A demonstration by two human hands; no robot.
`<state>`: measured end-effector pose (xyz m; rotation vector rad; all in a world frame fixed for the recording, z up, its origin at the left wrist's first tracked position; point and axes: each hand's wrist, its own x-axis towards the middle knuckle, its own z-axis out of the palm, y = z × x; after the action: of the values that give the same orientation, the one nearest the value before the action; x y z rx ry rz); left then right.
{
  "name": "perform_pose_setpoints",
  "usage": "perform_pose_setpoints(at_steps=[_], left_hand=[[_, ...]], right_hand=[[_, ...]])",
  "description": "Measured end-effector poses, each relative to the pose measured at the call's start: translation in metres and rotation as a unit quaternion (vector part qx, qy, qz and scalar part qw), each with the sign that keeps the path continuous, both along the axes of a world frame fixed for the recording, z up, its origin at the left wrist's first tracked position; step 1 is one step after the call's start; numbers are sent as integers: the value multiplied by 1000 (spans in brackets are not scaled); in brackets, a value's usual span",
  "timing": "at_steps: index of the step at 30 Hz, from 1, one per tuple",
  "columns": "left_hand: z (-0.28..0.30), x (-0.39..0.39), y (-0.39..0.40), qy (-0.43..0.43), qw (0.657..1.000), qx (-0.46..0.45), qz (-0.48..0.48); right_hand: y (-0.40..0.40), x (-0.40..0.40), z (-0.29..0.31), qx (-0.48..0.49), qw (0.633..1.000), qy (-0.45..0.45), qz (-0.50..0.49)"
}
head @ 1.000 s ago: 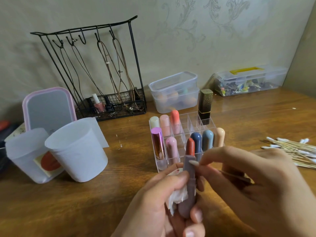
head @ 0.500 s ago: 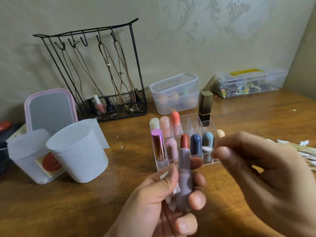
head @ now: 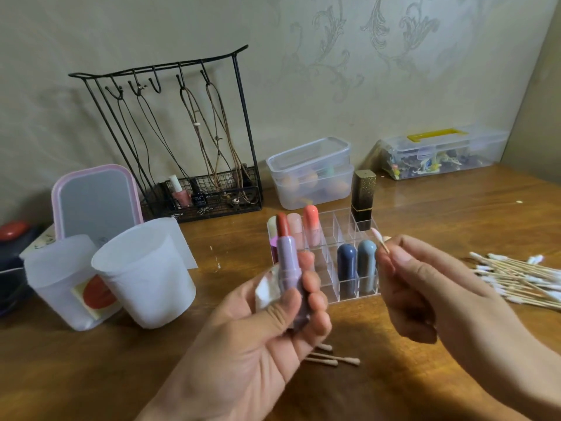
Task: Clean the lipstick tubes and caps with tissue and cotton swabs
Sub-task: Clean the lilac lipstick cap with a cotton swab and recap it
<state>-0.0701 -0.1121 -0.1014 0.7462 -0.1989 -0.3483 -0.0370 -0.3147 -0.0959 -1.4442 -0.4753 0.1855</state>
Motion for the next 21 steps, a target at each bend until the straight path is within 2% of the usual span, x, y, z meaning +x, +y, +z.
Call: perform_pose_setpoints(at_steps=[2,4,6,8,13,17,21], left_hand=[[5,0,4,1,999,-32,24],[12,-2,5,11,993,33,113],[21,-8,6,9,984,93,151],[24,-10,9,-1,979,136,149],[23,-4,19,-23,976,130,174],[29,-1,26,1,971,124,203],[30,-2,26,45,965,147,214]], right_hand=[[-1,1,-2,-37,998,34,32],[-2,2,-2,-85,995,46,38],[-1,2,-3,-129,989,55,42],[1,-1,-1,-188,981,25,45],[2,-6,2,-266,961,-80,6],[10,-9,8,-368,912,-175,-45],[29,-4,18,-505,838,-205,-30]])
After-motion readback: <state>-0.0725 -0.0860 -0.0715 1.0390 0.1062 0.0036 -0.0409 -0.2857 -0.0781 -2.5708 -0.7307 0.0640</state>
